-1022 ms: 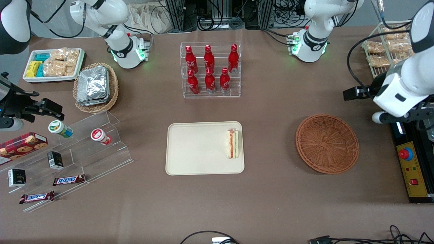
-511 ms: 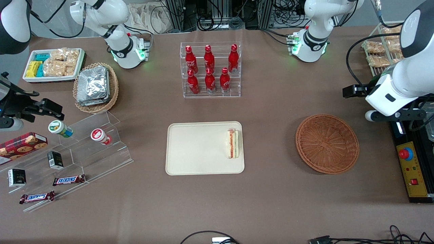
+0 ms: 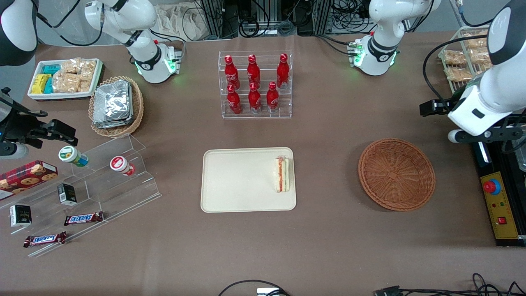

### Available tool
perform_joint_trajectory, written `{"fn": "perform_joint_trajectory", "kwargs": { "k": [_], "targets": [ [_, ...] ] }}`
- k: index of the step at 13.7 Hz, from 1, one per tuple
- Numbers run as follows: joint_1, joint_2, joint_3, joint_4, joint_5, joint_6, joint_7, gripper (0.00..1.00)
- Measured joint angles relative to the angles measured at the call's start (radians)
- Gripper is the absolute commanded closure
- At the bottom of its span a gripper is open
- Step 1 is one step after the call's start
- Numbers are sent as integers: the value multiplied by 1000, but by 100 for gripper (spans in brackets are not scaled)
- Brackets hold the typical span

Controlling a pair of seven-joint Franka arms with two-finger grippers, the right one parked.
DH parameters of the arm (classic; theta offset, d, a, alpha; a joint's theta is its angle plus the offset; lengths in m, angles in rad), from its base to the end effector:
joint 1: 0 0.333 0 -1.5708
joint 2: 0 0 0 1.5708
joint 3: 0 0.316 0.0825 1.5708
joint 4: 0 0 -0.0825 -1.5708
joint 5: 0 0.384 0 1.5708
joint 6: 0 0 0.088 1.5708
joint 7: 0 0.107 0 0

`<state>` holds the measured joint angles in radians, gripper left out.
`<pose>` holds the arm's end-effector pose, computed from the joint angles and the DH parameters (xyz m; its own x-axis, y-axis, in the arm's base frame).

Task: Place sandwich from basket to tray

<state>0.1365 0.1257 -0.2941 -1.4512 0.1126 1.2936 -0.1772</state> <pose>0.5561 -0.0631 0.5921 0.9655 0.0474 -0.2559 0.0160 -0.9923 -0.1232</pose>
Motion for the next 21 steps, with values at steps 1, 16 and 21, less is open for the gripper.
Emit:
{"fn": "perform_joint_trajectory", "kwargs": {
  "k": [1,16,21],
  "targets": [
    [-47,-16,64,-14,-18,40,2,0],
    [-137,-127,209,-187,-51,301,159,0],
    [-147,-126,209,-193,-52,301,159,0]
  ]
}}
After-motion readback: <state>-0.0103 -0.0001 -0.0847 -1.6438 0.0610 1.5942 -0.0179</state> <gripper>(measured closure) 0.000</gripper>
